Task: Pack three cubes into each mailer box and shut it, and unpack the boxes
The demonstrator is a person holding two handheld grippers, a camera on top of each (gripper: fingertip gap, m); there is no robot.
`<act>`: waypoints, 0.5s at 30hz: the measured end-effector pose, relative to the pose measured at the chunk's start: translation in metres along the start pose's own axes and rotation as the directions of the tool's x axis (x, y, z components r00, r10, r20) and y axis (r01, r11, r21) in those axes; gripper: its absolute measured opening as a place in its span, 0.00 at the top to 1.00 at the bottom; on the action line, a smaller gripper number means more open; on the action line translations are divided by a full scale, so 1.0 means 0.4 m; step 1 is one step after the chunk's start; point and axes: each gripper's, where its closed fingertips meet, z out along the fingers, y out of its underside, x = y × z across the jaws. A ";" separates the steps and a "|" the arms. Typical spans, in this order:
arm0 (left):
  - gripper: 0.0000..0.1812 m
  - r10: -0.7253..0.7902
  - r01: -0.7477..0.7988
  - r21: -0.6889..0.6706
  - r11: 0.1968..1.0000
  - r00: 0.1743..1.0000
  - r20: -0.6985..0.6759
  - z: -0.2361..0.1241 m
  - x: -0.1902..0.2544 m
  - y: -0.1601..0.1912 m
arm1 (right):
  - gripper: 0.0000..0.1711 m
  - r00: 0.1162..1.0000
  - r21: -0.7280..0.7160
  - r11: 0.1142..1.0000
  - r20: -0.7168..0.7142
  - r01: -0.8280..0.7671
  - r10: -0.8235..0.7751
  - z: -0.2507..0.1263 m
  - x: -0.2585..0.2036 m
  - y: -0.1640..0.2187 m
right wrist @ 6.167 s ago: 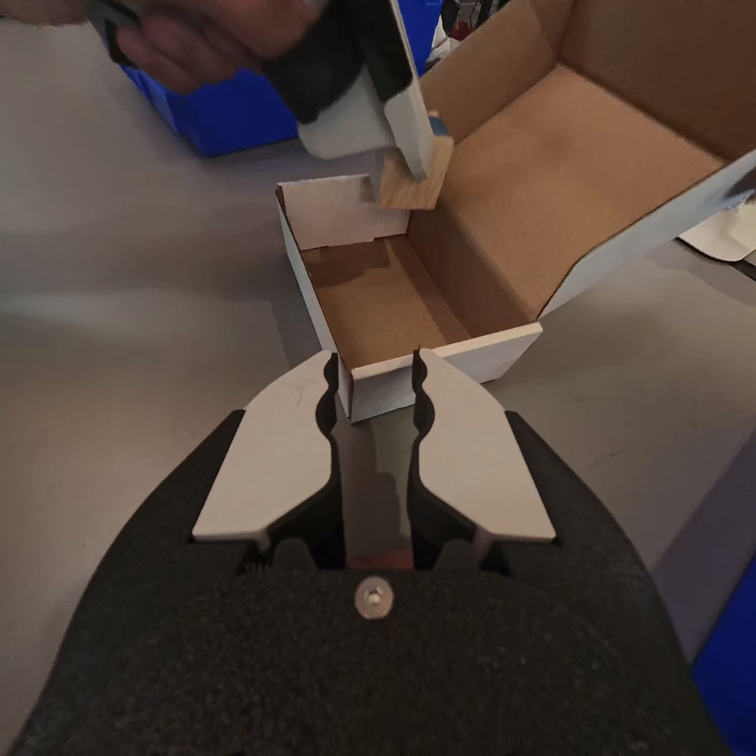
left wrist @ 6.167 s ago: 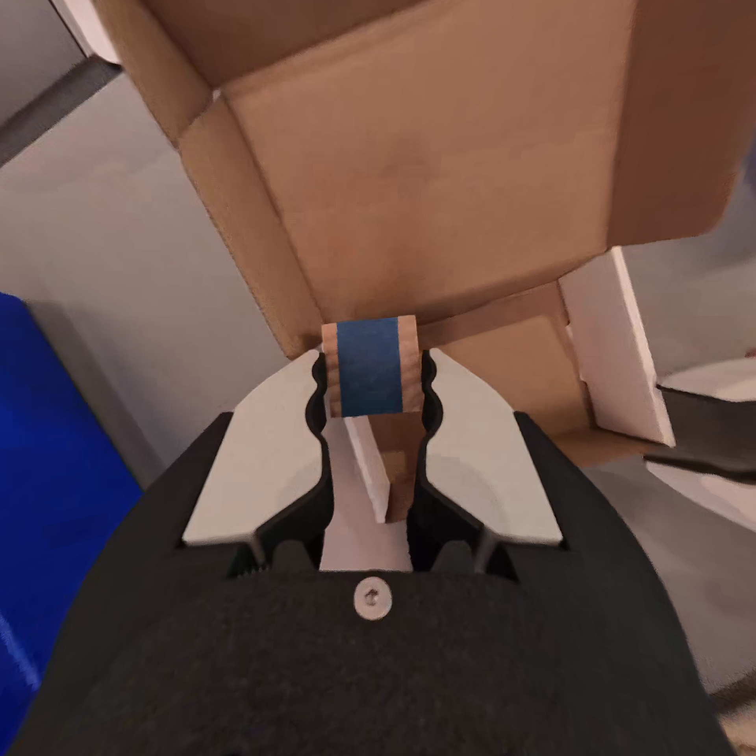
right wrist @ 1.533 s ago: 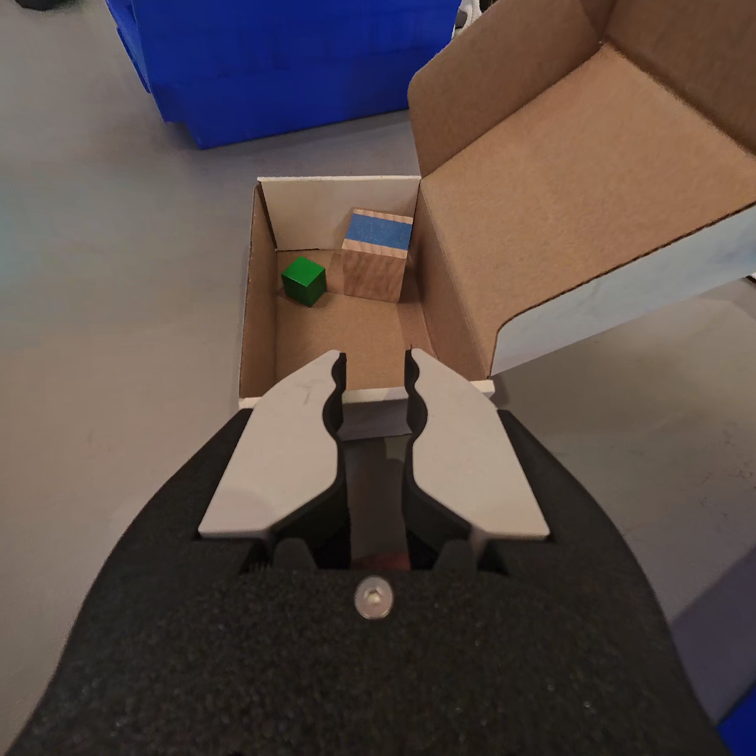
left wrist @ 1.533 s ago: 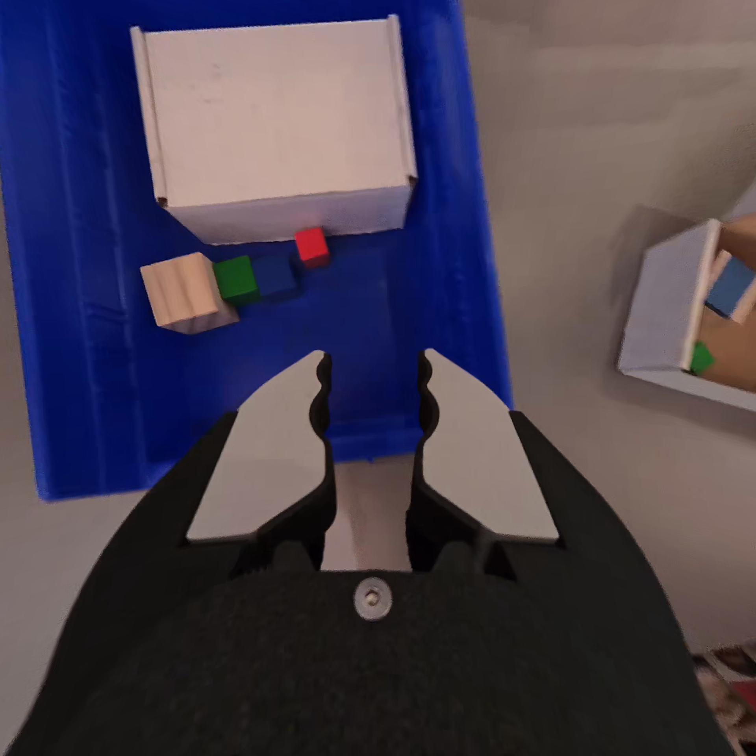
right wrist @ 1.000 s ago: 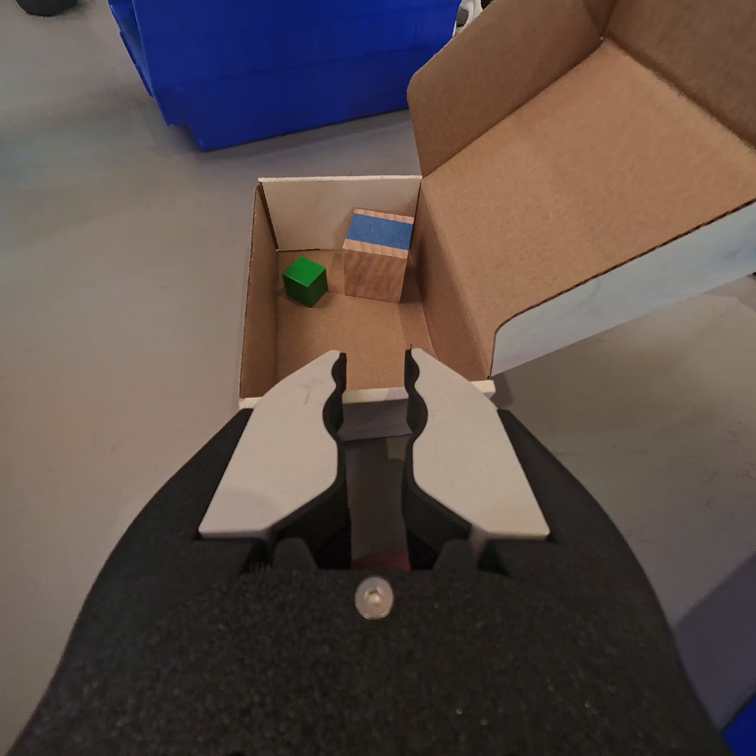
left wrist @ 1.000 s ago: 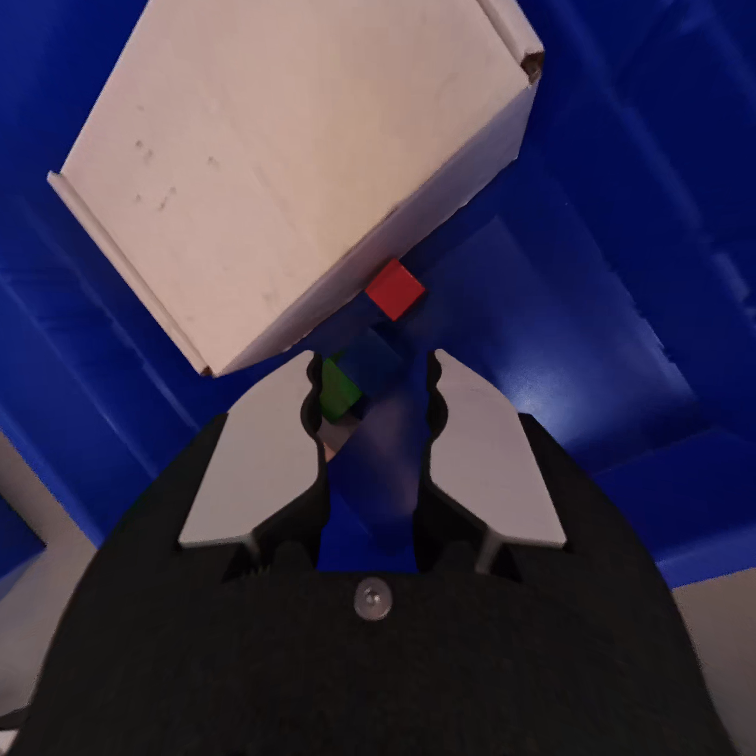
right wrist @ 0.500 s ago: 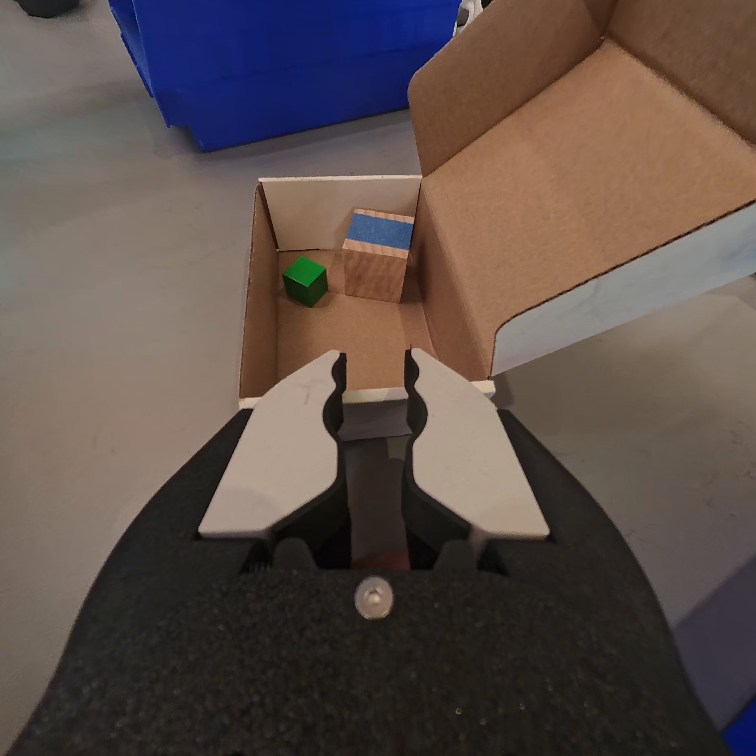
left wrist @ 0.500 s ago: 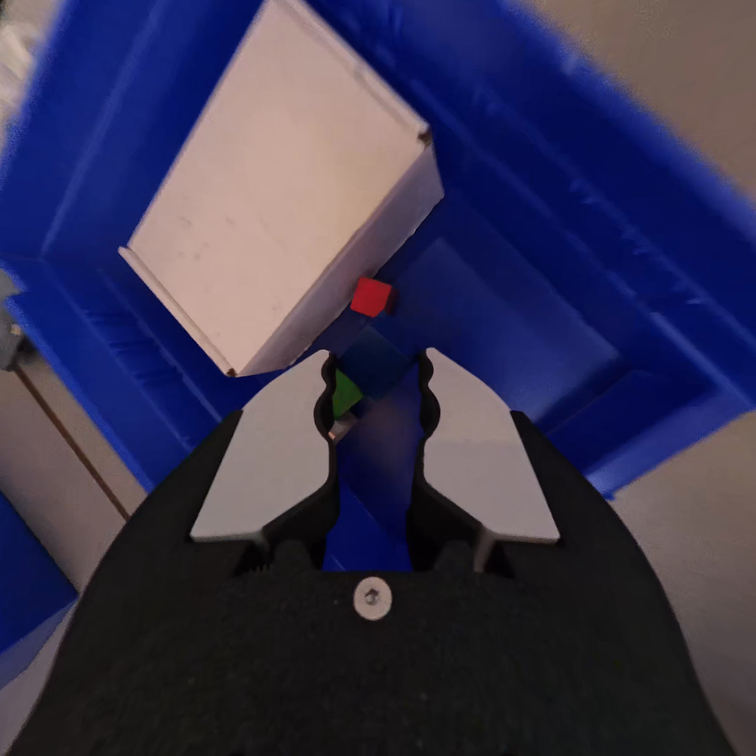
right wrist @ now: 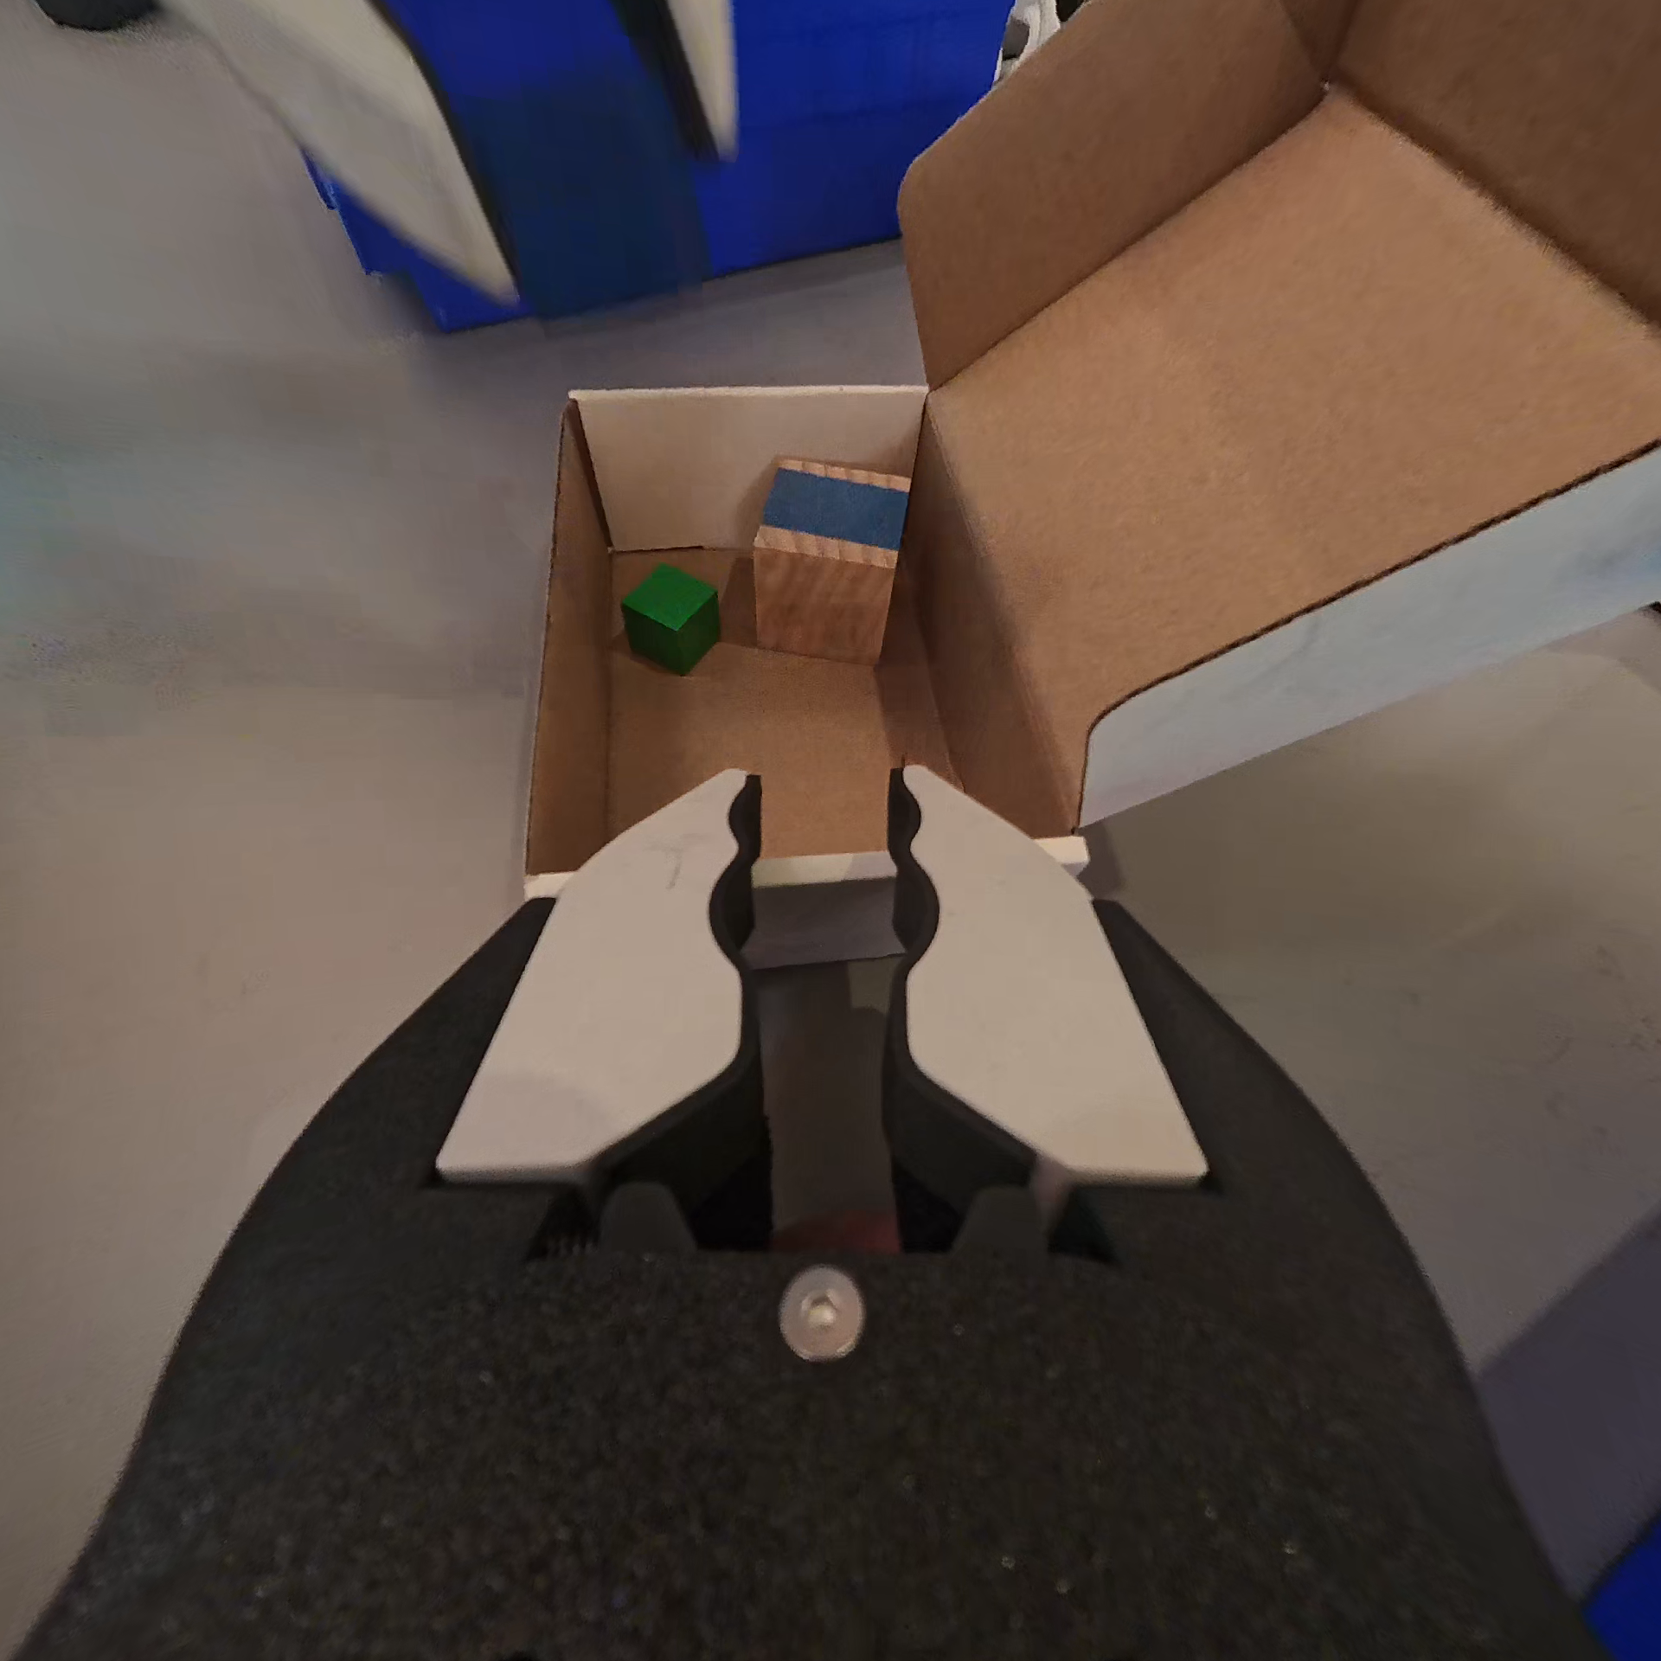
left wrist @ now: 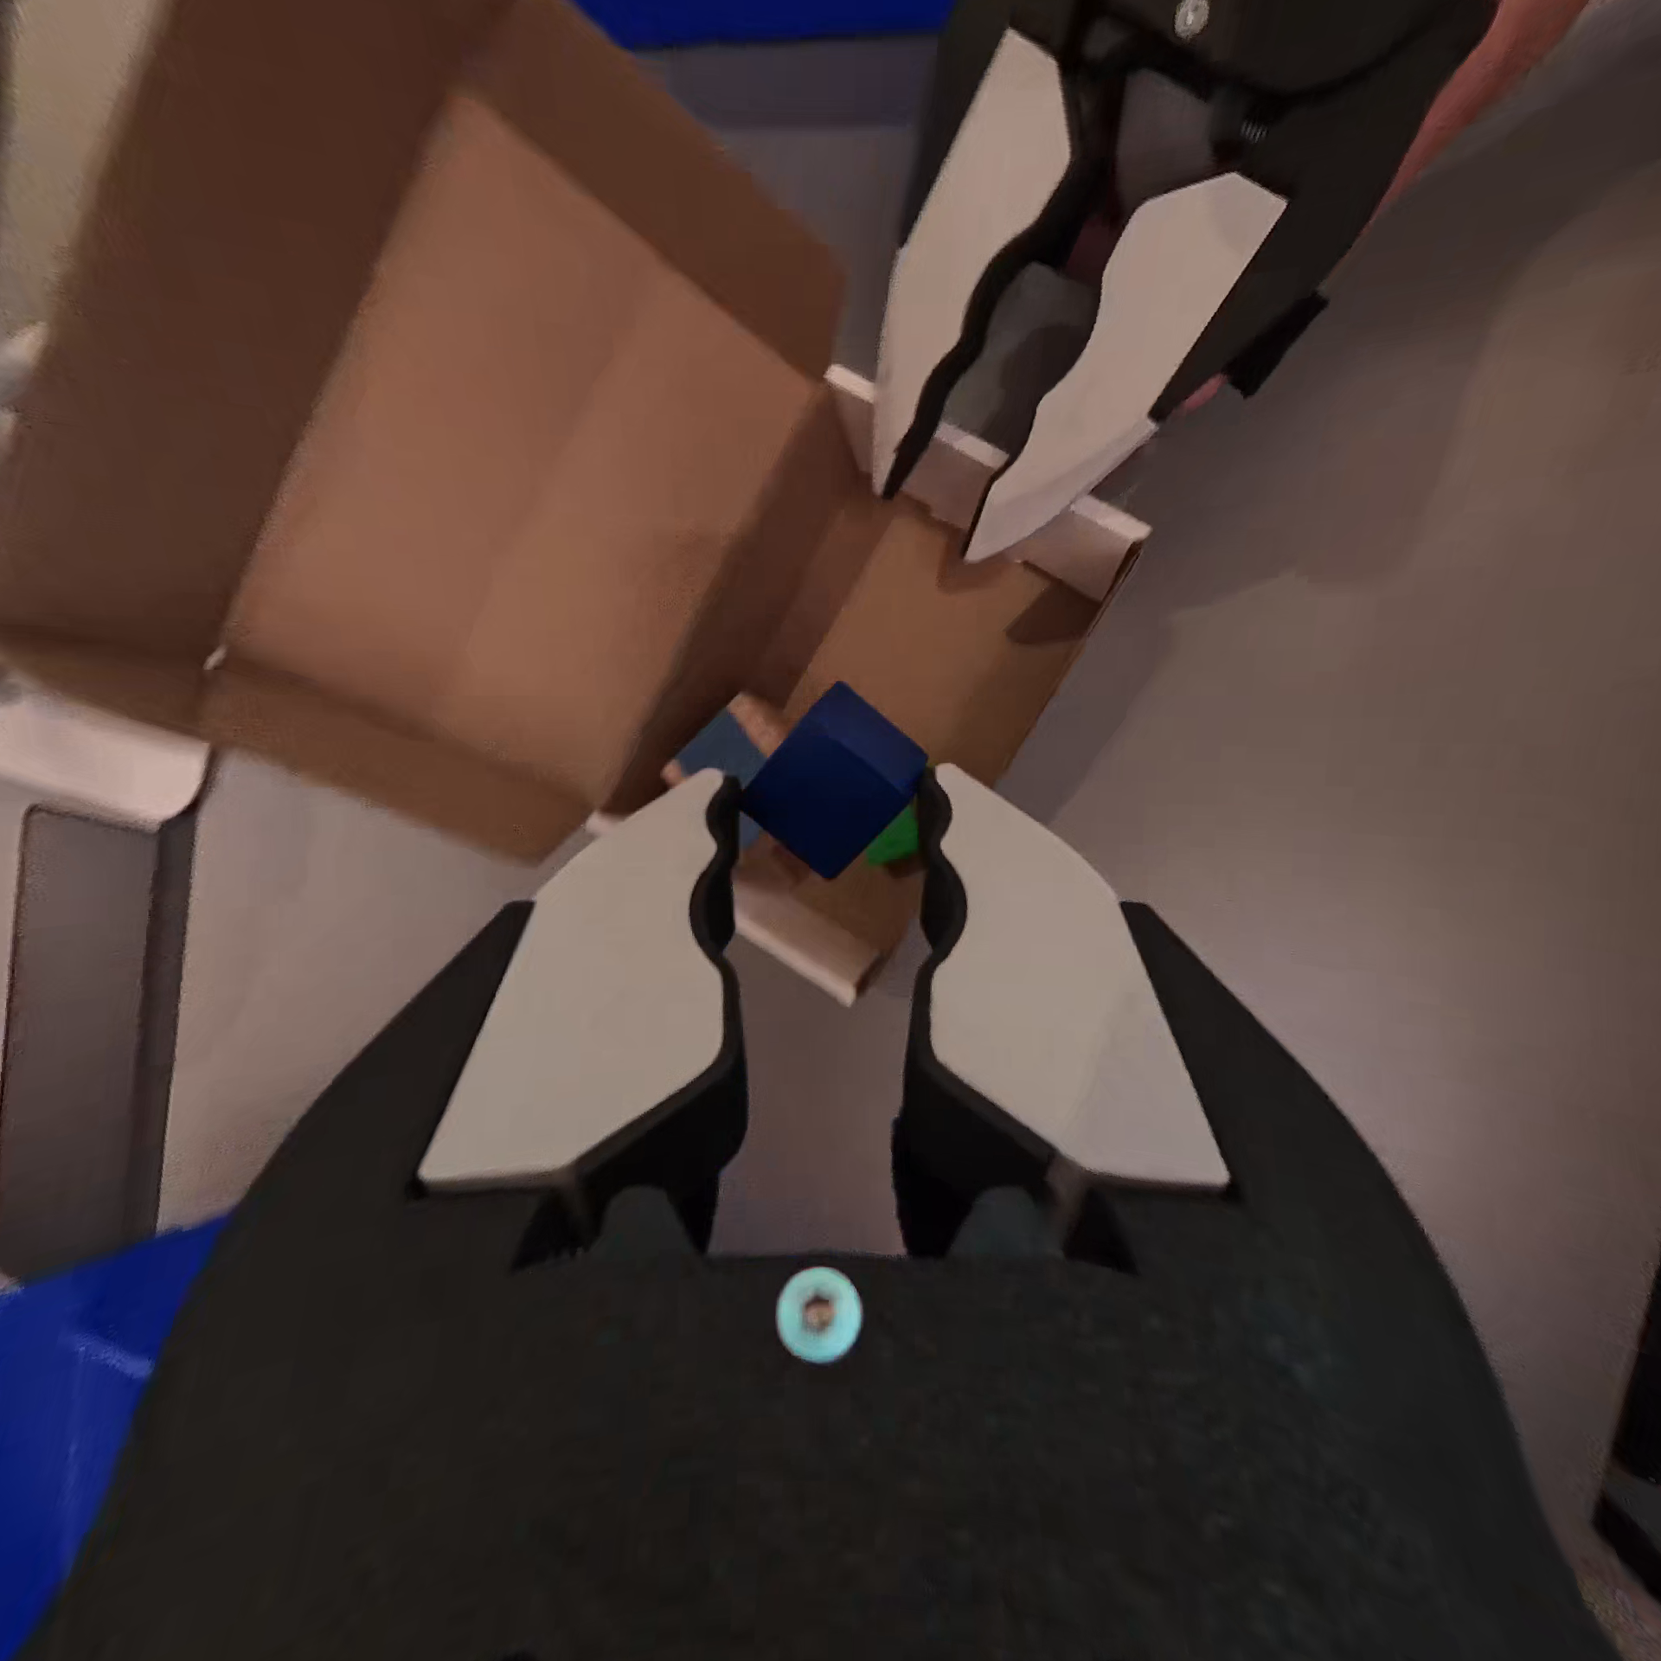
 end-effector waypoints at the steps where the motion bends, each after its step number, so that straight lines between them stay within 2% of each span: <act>1: 0.79 0.028 -0.029 -0.054 0.998 0.999 -0.019 0.042 0.004 -0.006 | 0.84 1.000 0.000 1.000 0.000 0.000 0.000 0.000 0.000 0.000; 5: 0.79 0.094 -0.110 -0.222 0.969 0.992 -0.082 0.161 0.010 -0.001 | 0.84 0.999 0.027 0.999 -0.012 0.039 -0.039 -0.015 -0.011 -0.005; 8: 0.79 0.126 -0.159 -0.269 0.950 0.983 -0.135 0.209 0.032 0.007 | 0.84 0.999 0.025 0.999 -0.023 0.038 -0.037 -0.031 -0.014 0.004; 11: 0.79 0.173 -0.206 -0.328 0.922 0.977 -0.126 0.240 0.035 0.026 | 0.84 1.000 0.024 0.999 -0.019 0.024 -0.024 -0.036 -0.011 0.007; 15: 0.79 0.176 -0.204 -0.330 0.922 0.978 -0.115 0.270 0.050 0.023 | 0.84 1.000 0.025 1.000 -0.012 0.018 -0.017 -0.039 -0.011 0.008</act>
